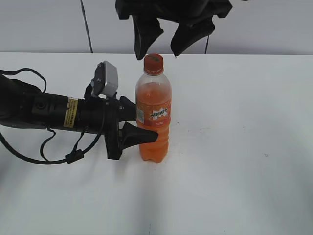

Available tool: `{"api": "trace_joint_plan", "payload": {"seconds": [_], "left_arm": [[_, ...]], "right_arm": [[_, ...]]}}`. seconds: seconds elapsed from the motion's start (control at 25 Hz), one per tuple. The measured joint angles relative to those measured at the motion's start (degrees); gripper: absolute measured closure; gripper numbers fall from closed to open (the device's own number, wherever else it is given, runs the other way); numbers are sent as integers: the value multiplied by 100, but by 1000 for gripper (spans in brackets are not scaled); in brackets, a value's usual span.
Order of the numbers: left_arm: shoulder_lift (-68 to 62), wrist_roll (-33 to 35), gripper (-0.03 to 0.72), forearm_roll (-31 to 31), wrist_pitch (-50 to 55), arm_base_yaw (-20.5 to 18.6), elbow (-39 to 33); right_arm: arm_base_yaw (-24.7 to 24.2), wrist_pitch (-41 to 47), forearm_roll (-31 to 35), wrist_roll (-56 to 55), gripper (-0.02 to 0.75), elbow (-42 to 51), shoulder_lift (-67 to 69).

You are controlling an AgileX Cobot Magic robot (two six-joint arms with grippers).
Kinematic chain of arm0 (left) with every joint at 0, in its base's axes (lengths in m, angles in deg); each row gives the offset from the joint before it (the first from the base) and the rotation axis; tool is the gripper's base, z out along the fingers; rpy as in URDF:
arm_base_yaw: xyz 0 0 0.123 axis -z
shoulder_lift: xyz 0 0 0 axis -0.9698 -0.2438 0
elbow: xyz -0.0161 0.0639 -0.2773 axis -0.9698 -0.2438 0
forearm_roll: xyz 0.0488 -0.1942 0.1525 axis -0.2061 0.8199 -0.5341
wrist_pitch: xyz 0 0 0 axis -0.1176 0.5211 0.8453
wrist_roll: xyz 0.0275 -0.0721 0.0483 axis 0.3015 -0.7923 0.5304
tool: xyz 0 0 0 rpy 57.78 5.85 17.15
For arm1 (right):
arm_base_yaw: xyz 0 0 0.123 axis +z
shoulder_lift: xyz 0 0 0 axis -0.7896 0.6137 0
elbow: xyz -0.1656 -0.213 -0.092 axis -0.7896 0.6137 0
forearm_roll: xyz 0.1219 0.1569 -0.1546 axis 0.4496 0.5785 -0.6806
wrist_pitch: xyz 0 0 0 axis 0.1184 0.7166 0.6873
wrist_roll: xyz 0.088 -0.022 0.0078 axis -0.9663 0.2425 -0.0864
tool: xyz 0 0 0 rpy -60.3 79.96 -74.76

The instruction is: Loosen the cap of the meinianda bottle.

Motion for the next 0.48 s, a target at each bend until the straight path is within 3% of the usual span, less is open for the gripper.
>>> {"api": "trace_joint_plan", "payload": {"seconds": [0.48], "left_arm": [[0, 0, 298, 0, 0, 0, 0]], "right_arm": [[0, -202, -61, 22, 261, 0, 210]]}}
